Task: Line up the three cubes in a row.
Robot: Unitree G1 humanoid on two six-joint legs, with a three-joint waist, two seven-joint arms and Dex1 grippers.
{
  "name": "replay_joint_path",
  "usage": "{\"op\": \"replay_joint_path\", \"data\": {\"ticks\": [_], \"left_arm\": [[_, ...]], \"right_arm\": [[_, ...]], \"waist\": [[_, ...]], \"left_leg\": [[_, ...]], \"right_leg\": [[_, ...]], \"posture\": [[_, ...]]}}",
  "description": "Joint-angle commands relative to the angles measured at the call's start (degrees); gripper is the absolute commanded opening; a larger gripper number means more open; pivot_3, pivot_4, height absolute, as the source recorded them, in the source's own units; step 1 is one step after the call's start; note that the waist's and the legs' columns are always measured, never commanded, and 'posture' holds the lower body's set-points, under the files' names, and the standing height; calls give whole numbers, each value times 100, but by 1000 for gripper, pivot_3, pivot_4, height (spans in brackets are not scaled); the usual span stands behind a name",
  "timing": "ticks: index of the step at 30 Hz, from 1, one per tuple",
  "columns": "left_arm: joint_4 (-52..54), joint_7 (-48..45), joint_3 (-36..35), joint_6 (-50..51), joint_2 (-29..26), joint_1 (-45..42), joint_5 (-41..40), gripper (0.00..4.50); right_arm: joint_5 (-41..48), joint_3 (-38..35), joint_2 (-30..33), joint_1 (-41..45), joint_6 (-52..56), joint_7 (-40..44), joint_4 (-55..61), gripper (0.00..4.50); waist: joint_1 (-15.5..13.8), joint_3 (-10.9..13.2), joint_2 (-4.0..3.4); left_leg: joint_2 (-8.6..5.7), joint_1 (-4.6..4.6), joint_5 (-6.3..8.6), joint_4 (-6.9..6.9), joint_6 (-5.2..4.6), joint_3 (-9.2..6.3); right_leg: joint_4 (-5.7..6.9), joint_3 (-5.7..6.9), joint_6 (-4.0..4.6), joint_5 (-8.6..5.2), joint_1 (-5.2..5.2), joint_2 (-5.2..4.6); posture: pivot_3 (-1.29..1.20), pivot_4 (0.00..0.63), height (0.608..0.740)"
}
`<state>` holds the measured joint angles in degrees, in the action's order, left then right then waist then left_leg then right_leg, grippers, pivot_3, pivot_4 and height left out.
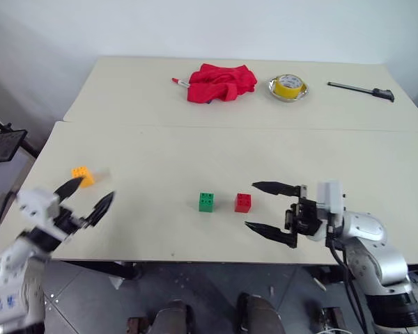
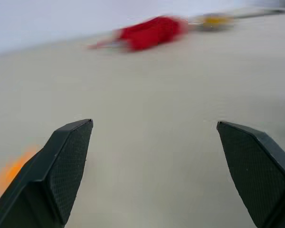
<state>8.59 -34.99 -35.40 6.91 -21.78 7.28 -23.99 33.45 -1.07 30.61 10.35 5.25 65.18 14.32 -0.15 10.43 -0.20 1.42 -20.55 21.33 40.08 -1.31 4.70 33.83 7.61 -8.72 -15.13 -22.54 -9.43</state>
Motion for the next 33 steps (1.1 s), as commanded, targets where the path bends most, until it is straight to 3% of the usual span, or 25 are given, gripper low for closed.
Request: {"op": "replay_joint_path", "data": {"ticks": [1, 5, 8, 14, 19, 28, 33], "left_arm": [[221, 1178, -675, -212, 675, 515, -97, 4461], [369, 1725, -756, -331, 1115, 772, -131, 4461], [587, 1821, -297, -301, 1125, 686, 60, 4461], [424, 2569, 195, 214, 761, -217, 428, 4461], [-111, 3435, 556, 861, 627, -1508, 744, 4461], [-1366, 3668, 837, 873, 467, -2356, 995, 4461], [-1280, 3609, 895, 693, 508, -2285, 962, 3178]], "right_arm": [[-153, 107, -140, 239, -362, 77, 25, 4500], [-114, 83, -221, 404, -489, 126, -48, 4500], [-107, 87, -189, 385, -484, 197, -129, 4500], [-64, 98, -133, 322, -362, 285, -132, 4500], [-43, 114, -81, 254, -233, 277, -20, 4500], [-86, 89, -70, 42, -183, 86, 205, 4500], [-120, 13, -51, -100, -249, -42, 268, 4500]], "waist": [[4, -1, 5], [-66, -4, 15], [-121, -5, 17], [-109, -6, 18], [-107, -7, 20], [-76, -7, 21], [-100, -7, 21]], "left_leg": [[1, 0, 1, -1, 2, 2], [1, -2, 1, 1, 2, 5], [2, -1, 5, 2, -2, 15], [4, -1, 6, 1, -1, 30], [-9, 2, 8, 0, 2, 44], [-10, 6, 12, -8, 8, 67], [-9, 7, 12, -5, 8, 66]], "right_leg": [[-2, 1, 0, 0, -1, 1], [-5, 0, 1, 0, -1, 2], [-9, -4, 3, 0, -3, 0], [-7, -3, 10, 2, -9, 5], [-2, -3, 14, 5, -16, 14], [-3, 7, 14, 5, -20, 19], [-3, 4, 14, 5, -19, 18]], "posture": [[0, 150, 740], [0, 150, 740], [0, 150, 740], [0, 150, 740], [0, 150, 740], [0, 150, 740], [0, 150, 740]]}}
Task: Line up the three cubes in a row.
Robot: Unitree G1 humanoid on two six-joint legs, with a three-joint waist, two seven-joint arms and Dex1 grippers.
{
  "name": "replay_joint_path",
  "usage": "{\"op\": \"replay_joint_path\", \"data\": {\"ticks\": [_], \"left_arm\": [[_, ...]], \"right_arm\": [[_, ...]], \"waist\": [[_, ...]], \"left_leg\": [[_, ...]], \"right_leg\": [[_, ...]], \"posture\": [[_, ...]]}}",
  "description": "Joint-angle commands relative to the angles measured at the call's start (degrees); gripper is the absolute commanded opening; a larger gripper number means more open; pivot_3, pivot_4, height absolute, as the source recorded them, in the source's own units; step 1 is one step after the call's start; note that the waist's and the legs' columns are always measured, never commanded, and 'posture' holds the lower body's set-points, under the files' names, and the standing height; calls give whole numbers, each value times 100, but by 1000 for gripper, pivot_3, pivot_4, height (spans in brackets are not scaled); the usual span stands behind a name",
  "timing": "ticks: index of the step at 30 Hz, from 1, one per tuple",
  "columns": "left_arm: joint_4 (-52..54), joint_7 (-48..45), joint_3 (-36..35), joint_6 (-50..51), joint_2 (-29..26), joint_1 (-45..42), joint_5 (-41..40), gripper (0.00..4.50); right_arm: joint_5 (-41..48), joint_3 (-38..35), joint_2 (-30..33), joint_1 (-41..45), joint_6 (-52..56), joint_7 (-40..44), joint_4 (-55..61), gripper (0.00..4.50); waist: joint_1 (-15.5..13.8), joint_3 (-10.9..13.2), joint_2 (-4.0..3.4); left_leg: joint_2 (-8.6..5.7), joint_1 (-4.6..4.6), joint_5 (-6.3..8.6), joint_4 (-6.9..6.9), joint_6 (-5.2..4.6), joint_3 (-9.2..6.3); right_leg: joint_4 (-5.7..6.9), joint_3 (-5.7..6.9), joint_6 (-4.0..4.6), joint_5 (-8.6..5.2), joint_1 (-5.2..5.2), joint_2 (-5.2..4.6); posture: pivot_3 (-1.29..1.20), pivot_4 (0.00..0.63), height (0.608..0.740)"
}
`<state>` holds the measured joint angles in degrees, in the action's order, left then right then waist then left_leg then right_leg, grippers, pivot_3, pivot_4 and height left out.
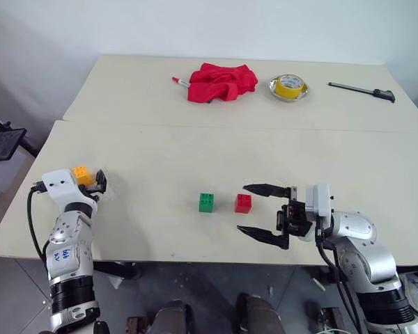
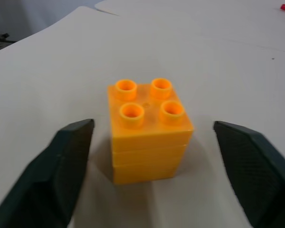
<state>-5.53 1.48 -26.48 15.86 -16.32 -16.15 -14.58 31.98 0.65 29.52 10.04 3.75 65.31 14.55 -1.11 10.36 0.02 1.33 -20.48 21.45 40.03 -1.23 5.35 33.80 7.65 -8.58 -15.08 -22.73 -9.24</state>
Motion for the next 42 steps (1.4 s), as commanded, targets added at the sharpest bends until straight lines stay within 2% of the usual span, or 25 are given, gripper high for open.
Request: {"op": "replay_joint_path", "data": {"ticks": [1, 5, 6, 9, 10, 11, 12, 13, 15, 18, 23, 26, 33, 42], "left_arm": [[161, -77, 19, -215, -52, 99, 18, 2864], [310, -504, 3, -214, -185, 285, -210, 1566], [385, -843, -81, -209, -278, 290, -486, 1484], [586, -2405, -27, -335, -731, 255, -1280, 1484], [821, -3317, 34, -267, -886, 236, -1850, 1484], [744, -3966, 224, -320, -1194, 154, -1885, 1484], [645, -4380, 355, -355, -1416, 86, -1873, 1484], [308, -5328, 835, -593, -1864, -103, -1595, 1484], [-328, -6584, 1543, -1105, -2389, -456, -1134, 1484], [-1692, -7750, 2299, -1897, -2490, -1334, -622, 1484], [-3715, -8746, 2758, -3417, -2138, -2404, -84, 1484], [-4363, -9211, 2956, -3859, -1851, -2850, 85, 1484], [-4866, -9396, 3146, -4154, -1718, -3004, 218, 1484], [-4650, -9398, 3419, -4026, -1960, -2705, 45, 1484]], "right_arm": [[24, -162, 66, -100, -106, -65, 260, 4500], [8, -208, 100, -189, -131, -124, 302, 4500], [5, -253, 119, -218, -136, -160, 324, 4500], [5, -384, 212, -300, -140, -219, 364, 4500], [7, -449, 269, -340, -152, -222, 353, 4500], [12, -536, 342, -386, -157, -212, 316, 4500], [13, -593, 390, -406, -157, -208, 284, 4500], [20, -713, 477, -484, -167, -176, 223, 4500], [16, -834, 605, -593, -201, -111, 137, 4500], [-10, -921, 679, -714, -249, -102, 116, 4500], [-42, -961, 686, -843, -249, -183, 235, 4500], [-41, -1037, 718, -1042, -225, -247, 379, 4500], [-64, -1085, 729, -1234, -241, -352, 489, 4500], [-86, -1040, 720, -1183, -234, -328, 396, 4500]], "waist": [[-6, 0, 0], [-9, 0, 0], [-9, 0, 0], [-14, 1, 2], [-16, 2, 3], [-26, 2, 2], [-30, 2, 2], [-35, 2, 2], [-30, -2, -7], [-13, -8, -26], [92, -4, -19], [109, -3, -18], [123, -2, -15], [118, -2, -15]], "left_leg": [[0, 0, 0, 0, 0, 0], [1, 0, 0, 0, 0, 1], [1, 0, 0, 0, 0, 1], [6, 0, 1, 1, 2, 2], [7, -4, 1, 3, 2, 6], [9, -5, 2, 4, 3, 5], [8, -6, 2, 4, 3, 6], [5, -7, 2, 5, 4, 11], [1, -8, 2, 5, 5, 24], [2, -1, 2, -4, 5, 54], [34, -2, 9, -3, 17, 71], [40, -8, 11, -6, 20, 70], [42, -14, 12, -2, 18, 70], [43, -11, 12, 3, 18, 68]], "right_leg": [[0, 0, 0, 0, 0, 0], [0, 0, 0, 0, 0, 0], [0, 0, 0, 0, 0, 0], [0, 1, 0, 0, -1, 1], [0, 5, 1, 0, -2, 2], [-1, 5, 1, -1, -2, 2], [-1, 5, 1, -1, -2, 1], [0, 6, 1, -1, -2, 2], [-1, 10, 4, -2, -2, 5], [-12, 8, 8, -5, -3, 8], [-16, 0, 14, -7, -10, 48], [-15, 3, 14, -7, -19, 54], [-13, -1, 13, -6, -26, 53], [-5, -6, 14, -6, -27, 52]], "posture": [[0, 150, 740], [0, 150, 740], [0, 150, 740], [0, 150, 740], [0, 150, 740], [0, 150, 740], [0, 150, 740], [0, 150, 740], [0, 150, 740], [0, 150, 740], [0, 150, 740], [0, 150, 740], [0, 150, 740], [0, 150, 740]]}}
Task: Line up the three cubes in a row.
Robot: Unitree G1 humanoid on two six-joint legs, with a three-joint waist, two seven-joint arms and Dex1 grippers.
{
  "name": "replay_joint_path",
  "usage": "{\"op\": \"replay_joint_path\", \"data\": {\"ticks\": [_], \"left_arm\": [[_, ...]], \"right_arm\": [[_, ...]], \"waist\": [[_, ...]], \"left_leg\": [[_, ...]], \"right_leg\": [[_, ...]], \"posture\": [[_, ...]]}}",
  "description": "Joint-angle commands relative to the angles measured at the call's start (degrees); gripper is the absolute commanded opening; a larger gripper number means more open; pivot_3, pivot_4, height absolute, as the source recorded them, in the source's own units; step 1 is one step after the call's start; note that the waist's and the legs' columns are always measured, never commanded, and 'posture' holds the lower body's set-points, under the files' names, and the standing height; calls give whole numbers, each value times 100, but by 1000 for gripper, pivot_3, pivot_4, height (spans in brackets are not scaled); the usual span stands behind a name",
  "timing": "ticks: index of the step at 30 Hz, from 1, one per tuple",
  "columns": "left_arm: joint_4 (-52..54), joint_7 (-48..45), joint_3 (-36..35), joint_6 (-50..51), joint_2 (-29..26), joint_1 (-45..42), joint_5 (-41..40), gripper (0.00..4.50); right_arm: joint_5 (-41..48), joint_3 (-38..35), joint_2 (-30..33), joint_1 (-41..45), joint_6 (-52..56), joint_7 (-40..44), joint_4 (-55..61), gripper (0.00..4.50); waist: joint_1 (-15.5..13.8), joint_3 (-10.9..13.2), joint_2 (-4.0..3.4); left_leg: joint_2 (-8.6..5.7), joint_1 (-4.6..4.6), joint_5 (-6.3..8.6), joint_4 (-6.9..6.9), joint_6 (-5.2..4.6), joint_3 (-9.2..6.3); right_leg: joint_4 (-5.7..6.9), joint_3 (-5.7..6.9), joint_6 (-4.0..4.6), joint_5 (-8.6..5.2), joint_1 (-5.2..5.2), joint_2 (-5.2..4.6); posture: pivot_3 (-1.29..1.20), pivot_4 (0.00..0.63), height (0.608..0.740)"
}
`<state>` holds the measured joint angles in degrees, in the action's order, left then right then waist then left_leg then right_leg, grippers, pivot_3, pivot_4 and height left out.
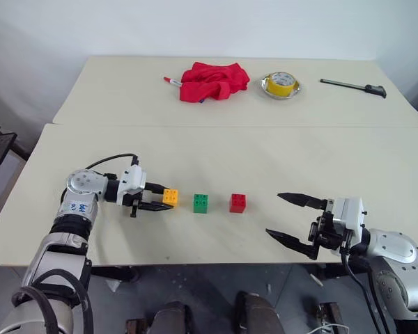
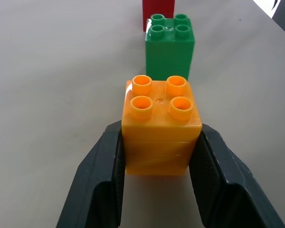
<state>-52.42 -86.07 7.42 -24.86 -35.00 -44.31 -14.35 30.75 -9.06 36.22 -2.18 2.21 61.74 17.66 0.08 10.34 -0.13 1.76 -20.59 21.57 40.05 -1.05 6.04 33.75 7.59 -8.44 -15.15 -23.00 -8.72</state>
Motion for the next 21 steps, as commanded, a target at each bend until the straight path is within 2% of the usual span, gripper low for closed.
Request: {"op": "replay_joint_path", "data": {"ticks": [1, 3, 9, 16, 17, 21], "left_arm": [[26, -643, 40, 27, -105, 120, 47, 1484], [55, -643, 91, -13, -146, 142, 55, 2214], [371, -527, -186, 151, -327, 285, -147, 3961], [1842, 241, -1189, 1286, -1044, 1162, -795, 3961], [2195, 285, -1328, 1753, -1194, 1352, -967, 3961], [2851, 663, -1572, 2034, -1303, 1642, -954, 3961]], "right_arm": [[39, -63, 54, 66, -76, 43, 63, 4500], [41, -38, 59, 137, -57, 68, 22, 4500], [78, 70, 116, 379, -11, 350, -202, 4500], [190, 149, 671, 1027, 396, 1005, -610, 4500], [161, 194, 789, 1194, 457, 1130, -708, 4500], [-172, 480, 1132, 1521, 402, 1559, -1002, 4500]], "waist": [[0, 0, 0], [0, 0, 0], [3, 0, 0], [30, 0, 0], [26, 0, 0], [-48, 0, 0]], "left_leg": [[0, 0, 0, 1, 0, 0], [0, 0, 0, 2, 0, 0], [0, -1, 0, 2, 0, 2], [5, -4, 0, 1, 0, 2], [5, -4, 0, 1, 0, 2], [6, -6, 0, 6, 0, 0]], "right_leg": [[0, 0, 0, 0, 0, 0], [0, -1, 0, 0, 0, 0], [2, -2, 0, 0, -4, 0], [12, -6, 1, 0, -17, 0], [14, -7, 1, 0, -19, 0], [18, -7, 1, 0, -20, -1]], "posture": [[0, 150, 740], [0, 150, 740], [0, 150, 740], [0, 150, 740], [0, 150, 740], [0, 150, 740]]}}
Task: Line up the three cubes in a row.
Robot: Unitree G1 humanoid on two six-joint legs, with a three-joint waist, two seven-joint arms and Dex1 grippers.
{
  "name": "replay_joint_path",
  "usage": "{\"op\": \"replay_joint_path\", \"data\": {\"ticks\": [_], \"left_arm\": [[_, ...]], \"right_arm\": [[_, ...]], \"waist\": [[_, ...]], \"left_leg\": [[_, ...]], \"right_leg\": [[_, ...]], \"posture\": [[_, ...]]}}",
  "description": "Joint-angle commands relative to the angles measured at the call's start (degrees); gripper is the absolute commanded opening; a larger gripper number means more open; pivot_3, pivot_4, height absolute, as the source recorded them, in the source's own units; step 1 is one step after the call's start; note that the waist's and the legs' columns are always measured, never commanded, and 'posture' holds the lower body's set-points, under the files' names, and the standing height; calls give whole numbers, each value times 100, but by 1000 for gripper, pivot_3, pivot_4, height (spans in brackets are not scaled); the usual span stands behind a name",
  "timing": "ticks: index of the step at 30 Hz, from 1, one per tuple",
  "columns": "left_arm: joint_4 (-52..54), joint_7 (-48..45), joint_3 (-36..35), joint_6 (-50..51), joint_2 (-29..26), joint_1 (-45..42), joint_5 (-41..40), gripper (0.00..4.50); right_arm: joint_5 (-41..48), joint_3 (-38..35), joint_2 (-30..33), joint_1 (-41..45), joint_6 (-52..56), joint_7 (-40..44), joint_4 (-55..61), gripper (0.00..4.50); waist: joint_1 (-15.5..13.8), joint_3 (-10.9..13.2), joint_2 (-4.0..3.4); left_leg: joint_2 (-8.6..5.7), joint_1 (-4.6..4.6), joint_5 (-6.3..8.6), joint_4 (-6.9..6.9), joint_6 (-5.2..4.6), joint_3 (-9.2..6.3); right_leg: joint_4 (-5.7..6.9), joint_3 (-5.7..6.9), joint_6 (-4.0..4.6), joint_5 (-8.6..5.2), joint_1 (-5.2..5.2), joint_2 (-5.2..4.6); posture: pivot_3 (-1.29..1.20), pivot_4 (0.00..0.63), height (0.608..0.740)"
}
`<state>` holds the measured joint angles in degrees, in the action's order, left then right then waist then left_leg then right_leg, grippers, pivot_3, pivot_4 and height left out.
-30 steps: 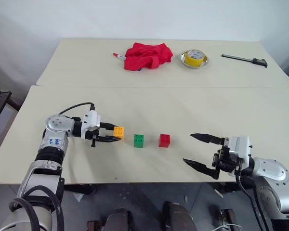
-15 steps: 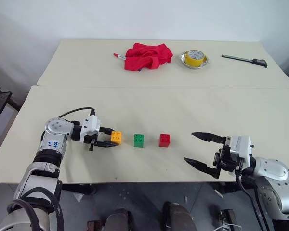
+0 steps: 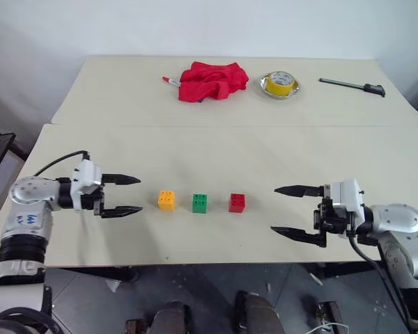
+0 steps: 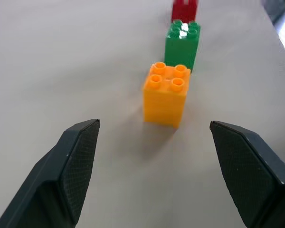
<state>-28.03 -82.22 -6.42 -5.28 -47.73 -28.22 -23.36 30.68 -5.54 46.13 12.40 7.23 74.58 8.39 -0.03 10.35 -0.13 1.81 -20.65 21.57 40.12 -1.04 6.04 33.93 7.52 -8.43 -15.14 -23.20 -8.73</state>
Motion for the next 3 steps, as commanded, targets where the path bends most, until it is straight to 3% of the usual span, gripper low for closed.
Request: {"op": "replay_joint_path", "data": {"ticks": [1, 3], "left_arm": [[490, 352, -226, 76, 0, 37, -39, 3961], [592, 494, -255, 41, -1, 68, 50, 3961]], "right_arm": [[-212, 181, 166, 85, -124, 330, -116, 4500], [-231, 205, 124, 115, -163, 353, -165, 4500]], "waist": [[-74, 0, 1], [-91, 0, 0]], "left_leg": [[-1, -2, 0, 2, 0, -2], [-1, -5, 0, 5, 0, -2]], "right_leg": [[0, 1, 0, 0, 1, -1], [-2, 1, 0, 0, 1, -1]], "posture": [[0, 150, 740], [0, 150, 740]]}}
